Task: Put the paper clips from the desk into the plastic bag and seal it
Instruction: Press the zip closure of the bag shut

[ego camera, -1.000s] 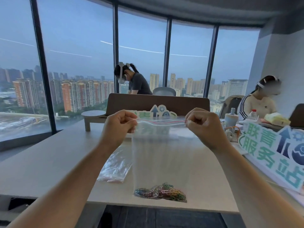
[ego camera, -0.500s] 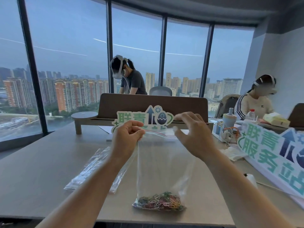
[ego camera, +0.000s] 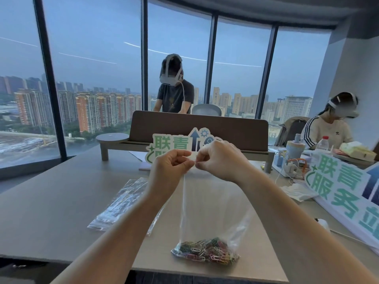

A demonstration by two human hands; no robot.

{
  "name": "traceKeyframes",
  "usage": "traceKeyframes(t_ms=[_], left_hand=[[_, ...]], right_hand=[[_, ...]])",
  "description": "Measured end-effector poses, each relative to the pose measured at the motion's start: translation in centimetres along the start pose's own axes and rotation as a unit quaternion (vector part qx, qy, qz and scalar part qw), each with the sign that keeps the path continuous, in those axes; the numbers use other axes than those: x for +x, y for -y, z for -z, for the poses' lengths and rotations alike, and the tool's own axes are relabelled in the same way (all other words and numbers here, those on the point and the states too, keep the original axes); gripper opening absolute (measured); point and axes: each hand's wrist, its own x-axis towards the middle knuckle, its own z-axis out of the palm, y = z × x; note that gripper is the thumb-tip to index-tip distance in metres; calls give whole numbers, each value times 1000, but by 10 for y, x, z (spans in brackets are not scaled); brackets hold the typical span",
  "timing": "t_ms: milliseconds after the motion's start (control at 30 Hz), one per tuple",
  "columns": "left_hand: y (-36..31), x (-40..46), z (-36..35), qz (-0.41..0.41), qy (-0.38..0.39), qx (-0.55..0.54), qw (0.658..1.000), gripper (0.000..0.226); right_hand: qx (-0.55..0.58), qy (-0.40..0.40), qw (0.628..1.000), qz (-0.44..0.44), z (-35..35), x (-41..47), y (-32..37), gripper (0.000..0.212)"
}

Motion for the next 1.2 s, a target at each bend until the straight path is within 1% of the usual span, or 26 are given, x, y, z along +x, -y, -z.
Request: traceKeyframes(t_ms=[100,200,467,733,900,1033,1200], left_hand=[[5,-2,-1,40,16,-30,999,18],[7,-2,-3,48,29,-43,998,21],[13,2,-12,6,14,-5,1000,30],[10,0,-20,-29,2,44,999,32],[10,2,-19,-26,-36,61,997,32],[11,4,-13,-17,-57,79,995,27],[12,8,-13,-3,-74,72,995,21]], right_hand=[[22,-3,1000,-2,-4,-1,-3,14],[38,5,999,-3,-6,0,-5,15],[36,2,999,-5,-13,5,-10,13],[29,6,999,-14,-10,-1,-17,12],[11,-8,999,-33,-2,-12,-31,11],[8,-17,998,-57,3,-19,-45,12],[-1,-28,997,-78,4,-26,-63,12]])
